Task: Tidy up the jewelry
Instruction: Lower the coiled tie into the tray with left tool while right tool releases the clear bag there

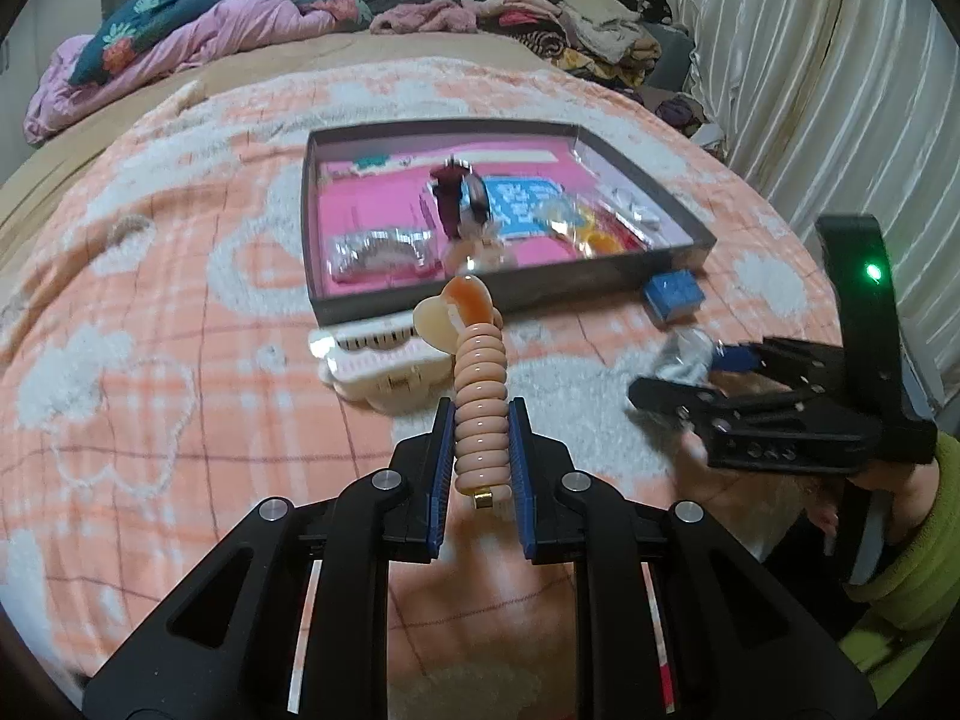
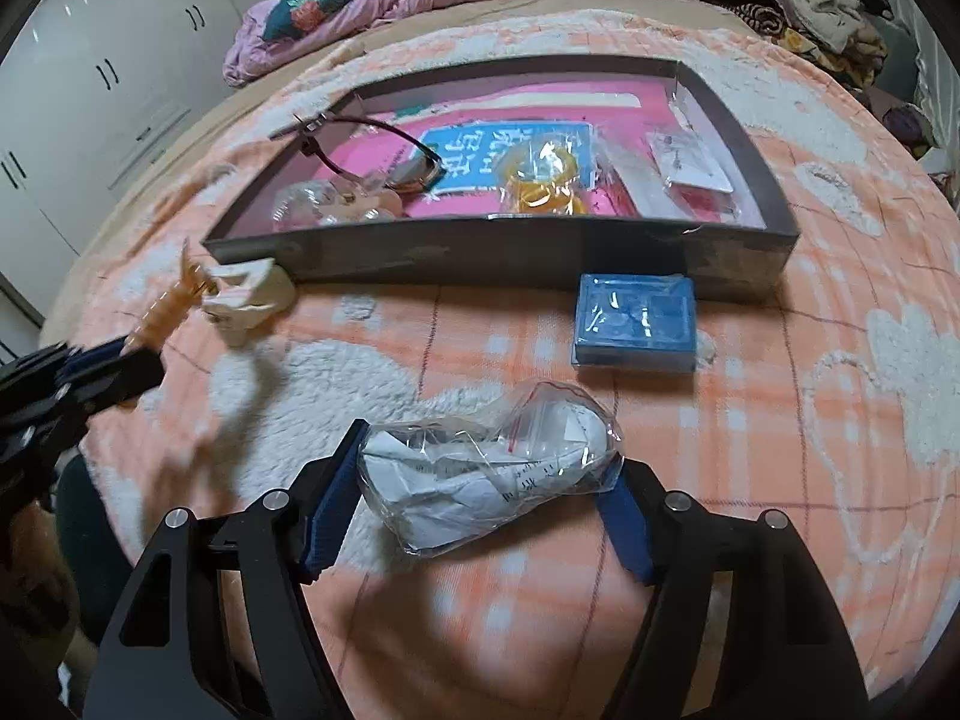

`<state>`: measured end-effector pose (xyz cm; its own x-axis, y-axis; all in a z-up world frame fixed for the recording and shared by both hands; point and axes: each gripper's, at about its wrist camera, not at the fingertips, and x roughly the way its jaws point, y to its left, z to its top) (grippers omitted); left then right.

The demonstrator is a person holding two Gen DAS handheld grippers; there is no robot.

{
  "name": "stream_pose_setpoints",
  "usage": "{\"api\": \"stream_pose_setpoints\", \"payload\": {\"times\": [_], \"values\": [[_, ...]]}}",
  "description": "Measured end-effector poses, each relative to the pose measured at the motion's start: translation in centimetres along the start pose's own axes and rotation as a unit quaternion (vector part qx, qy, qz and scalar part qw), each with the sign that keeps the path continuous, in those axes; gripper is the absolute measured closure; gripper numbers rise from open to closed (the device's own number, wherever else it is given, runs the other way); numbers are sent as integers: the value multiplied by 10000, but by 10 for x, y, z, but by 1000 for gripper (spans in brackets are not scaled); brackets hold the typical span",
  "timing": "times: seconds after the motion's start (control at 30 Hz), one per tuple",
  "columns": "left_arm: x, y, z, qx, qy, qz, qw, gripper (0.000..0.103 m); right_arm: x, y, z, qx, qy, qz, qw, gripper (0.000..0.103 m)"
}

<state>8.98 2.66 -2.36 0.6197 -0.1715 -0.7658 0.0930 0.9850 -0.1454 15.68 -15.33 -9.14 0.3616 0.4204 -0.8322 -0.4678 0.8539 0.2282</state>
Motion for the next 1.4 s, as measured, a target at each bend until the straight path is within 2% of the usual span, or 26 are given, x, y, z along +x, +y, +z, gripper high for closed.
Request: {"api": "stream_pose_setpoints", "payload": {"times": [0.2, 0.57, 1.4], "values": [[-9, -6, 15, 71, -182, -26, 9998, 93, -31, -4, 5, -41, -238, 44, 9997, 34], [-26, -17, 50, 104, -556, -92, 9984, 93, -86, -26, 29, 137, -987, -56, 9950, 34], [-45, -37, 114, 240, -1211, -267, 9920, 93, -135, -26, 70, 62, -1775, -22, 9841, 33]]}}
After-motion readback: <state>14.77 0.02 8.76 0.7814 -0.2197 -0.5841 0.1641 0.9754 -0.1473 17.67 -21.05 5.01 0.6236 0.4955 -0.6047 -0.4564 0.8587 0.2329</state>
